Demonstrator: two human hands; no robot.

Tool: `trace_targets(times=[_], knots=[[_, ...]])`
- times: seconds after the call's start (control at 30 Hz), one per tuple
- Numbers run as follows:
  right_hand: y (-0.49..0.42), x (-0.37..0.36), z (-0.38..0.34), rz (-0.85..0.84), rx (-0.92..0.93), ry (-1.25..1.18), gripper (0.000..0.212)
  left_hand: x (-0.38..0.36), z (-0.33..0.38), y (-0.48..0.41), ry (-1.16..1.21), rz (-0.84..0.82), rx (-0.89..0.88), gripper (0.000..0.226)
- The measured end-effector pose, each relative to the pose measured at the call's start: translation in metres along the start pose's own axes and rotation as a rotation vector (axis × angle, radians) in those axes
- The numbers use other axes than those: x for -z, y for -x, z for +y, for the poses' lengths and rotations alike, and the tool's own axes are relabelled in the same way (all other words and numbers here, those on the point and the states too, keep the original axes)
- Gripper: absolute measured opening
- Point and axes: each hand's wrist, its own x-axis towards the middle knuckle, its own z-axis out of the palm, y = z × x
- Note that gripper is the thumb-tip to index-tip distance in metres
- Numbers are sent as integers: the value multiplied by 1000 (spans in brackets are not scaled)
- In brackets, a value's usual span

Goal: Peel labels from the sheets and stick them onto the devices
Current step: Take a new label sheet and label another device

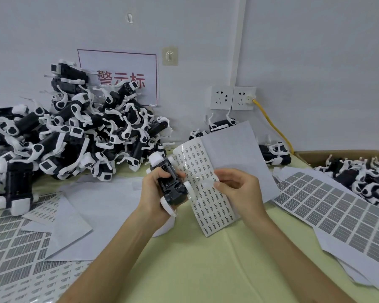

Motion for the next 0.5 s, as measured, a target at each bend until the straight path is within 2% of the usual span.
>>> trace_targets(times=[0.23,0.5], knots=[[3,0,0,53,33,187,29,-3,-3,2,-13,-12,-4,20],[4,-1,1,41,27,262,20,-6,-4,6,-41,-13,-33,20]])
